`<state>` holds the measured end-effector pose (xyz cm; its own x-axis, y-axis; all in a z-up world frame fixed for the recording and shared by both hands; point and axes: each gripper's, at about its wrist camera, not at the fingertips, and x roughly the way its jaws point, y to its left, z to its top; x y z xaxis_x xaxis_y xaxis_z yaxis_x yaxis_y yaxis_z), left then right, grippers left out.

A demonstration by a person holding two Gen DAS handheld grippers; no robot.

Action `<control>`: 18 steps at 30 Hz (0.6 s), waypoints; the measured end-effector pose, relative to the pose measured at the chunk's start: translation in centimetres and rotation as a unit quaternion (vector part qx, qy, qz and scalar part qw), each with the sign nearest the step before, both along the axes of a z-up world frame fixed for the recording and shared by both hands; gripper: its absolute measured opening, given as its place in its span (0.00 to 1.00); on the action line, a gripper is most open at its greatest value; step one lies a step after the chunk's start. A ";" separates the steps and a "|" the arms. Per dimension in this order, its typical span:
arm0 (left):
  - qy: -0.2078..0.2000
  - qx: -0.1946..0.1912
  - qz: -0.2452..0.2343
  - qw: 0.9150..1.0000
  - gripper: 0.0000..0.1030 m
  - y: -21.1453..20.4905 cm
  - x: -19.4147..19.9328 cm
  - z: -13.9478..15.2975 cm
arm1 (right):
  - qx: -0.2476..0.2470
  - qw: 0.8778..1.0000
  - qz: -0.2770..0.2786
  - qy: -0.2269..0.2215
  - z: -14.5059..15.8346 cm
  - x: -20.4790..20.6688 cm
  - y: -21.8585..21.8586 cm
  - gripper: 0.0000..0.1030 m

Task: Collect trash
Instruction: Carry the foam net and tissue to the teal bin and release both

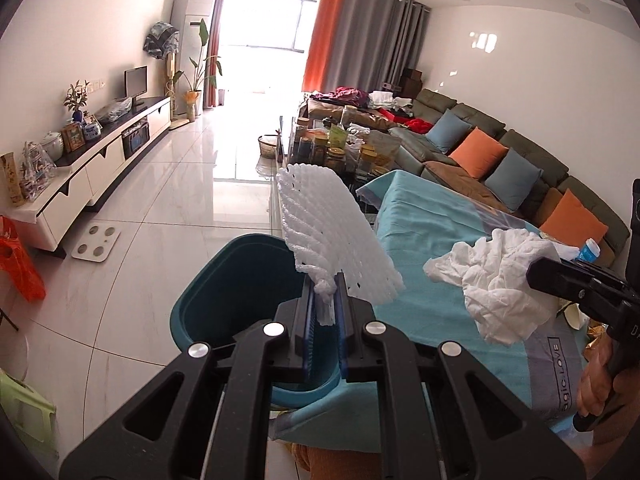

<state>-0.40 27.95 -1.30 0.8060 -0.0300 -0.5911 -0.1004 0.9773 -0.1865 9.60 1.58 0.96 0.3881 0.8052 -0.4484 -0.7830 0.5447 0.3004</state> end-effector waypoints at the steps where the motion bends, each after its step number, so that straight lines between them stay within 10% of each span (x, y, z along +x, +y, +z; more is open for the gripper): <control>1: 0.001 0.001 0.004 1.000 0.09 0.3 -0.2 0.0 | 0.002 1.000 0.005 0.003 0.0 0.2 0.4 0.02; 18: 0.041 -0.003 0.035 0.999 0.09 2.8 0.7 -2.3 | 0.014 0.998 0.041 0.050 -1.5 4.4 5.4 0.02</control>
<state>0.32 30.77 -3.56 0.7552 0.0218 -0.6552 -0.1843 0.9662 -0.1803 13.96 6.98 -0.58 0.2750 0.8451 -0.4584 -0.7897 0.4705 0.3937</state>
